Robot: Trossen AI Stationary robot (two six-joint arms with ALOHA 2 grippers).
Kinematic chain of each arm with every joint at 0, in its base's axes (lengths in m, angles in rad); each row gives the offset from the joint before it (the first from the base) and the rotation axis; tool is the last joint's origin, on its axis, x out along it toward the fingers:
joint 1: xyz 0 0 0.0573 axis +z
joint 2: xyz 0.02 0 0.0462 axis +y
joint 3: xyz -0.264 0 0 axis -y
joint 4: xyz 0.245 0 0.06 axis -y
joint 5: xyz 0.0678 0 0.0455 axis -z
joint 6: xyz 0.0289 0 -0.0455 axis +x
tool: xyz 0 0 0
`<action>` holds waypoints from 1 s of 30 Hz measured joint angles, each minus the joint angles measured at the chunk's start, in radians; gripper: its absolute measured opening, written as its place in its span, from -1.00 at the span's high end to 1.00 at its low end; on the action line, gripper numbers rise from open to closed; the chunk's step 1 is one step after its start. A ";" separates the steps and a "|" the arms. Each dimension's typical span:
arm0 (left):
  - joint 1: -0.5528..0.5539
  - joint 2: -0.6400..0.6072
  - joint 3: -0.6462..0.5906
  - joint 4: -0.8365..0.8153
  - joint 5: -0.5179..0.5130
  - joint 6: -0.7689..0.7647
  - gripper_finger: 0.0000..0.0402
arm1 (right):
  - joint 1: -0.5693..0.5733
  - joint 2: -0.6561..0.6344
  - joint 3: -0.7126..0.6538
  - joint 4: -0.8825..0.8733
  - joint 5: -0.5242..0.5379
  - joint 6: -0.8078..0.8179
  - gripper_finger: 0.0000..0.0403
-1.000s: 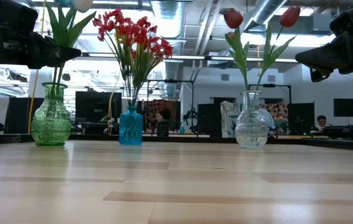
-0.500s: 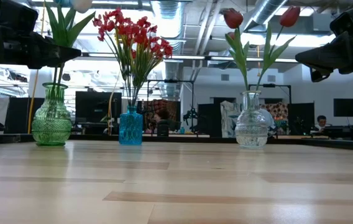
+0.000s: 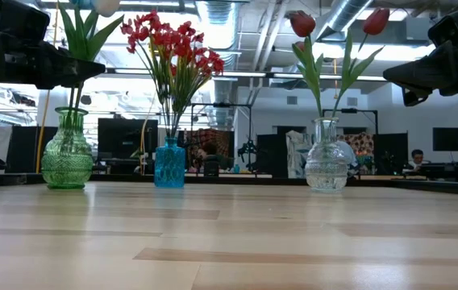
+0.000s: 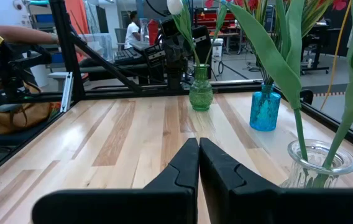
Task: Sort flowers into vase by color
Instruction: Return to Home Position
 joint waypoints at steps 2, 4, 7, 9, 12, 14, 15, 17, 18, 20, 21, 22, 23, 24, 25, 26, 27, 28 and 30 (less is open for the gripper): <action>0.000 0.000 0.000 0.000 0.000 0.000 1.00 | 0.000 0.000 0.000 0.000 0.000 0.000 0.79; 0.000 0.000 0.000 0.000 0.000 0.000 1.00 | 0.000 0.000 0.000 0.000 0.000 0.000 0.79; 0.000 -0.011 0.000 0.001 0.000 0.000 1.00 | 0.000 0.000 0.000 0.000 0.000 0.000 0.79; 0.000 -0.011 0.000 0.000 0.000 0.000 1.00 | 0.000 0.000 0.000 0.000 0.000 0.000 0.79; 0.000 -0.011 0.000 0.000 0.000 0.000 1.00 | 0.000 0.000 0.000 0.000 0.000 0.000 0.79; 0.000 -0.011 0.000 0.000 0.000 0.000 1.00 | 0.000 0.000 0.000 0.000 0.000 0.000 0.79; 0.000 -0.011 0.000 0.000 0.000 0.000 1.00 | 0.000 0.000 0.000 0.000 0.000 0.000 0.79; 0.000 -0.011 0.000 0.000 0.000 0.000 1.00 | 0.000 0.000 0.000 0.000 0.000 0.000 0.79; 0.000 -0.011 0.000 0.000 0.000 0.000 1.00 | 0.000 0.000 0.000 0.000 0.000 0.000 0.79; 0.000 -0.011 0.000 0.000 0.000 0.000 1.00 | 0.000 0.000 0.000 0.000 0.000 0.000 0.79; 0.000 -0.011 0.000 0.000 0.000 0.000 1.00 | 0.000 0.000 0.000 0.000 0.000 0.000 0.79; 0.000 -0.011 0.000 0.000 0.000 0.000 1.00 | 0.000 0.000 0.000 0.000 0.000 0.000 0.79; 0.000 -0.011 0.000 0.000 0.000 0.000 1.00 | 0.000 0.000 0.000 0.000 0.000 0.000 0.79; 0.000 -0.011 0.000 0.000 0.000 0.000 1.00 | 0.000 0.000 0.000 0.000 0.000 0.000 0.79; 0.000 -0.011 0.000 0.000 0.000 0.000 1.00 | 0.000 0.000 0.000 0.000 0.000 0.000 0.79; 0.000 -0.011 0.000 0.000 0.000 0.000 1.00 | 0.000 0.000 0.000 0.000 0.000 0.000 0.79; 0.000 -0.011 0.000 0.000 0.000 0.000 1.00 | 0.000 0.000 0.000 0.000 0.000 0.000 0.79; 0.000 -0.011 0.000 0.000 0.000 0.000 1.00 | 0.000 0.000 0.000 0.000 0.000 0.000 0.79; 0.000 -0.011 0.000 0.000 0.000 0.000 1.00 | 0.000 0.000 0.000 0.000 0.000 0.000 0.79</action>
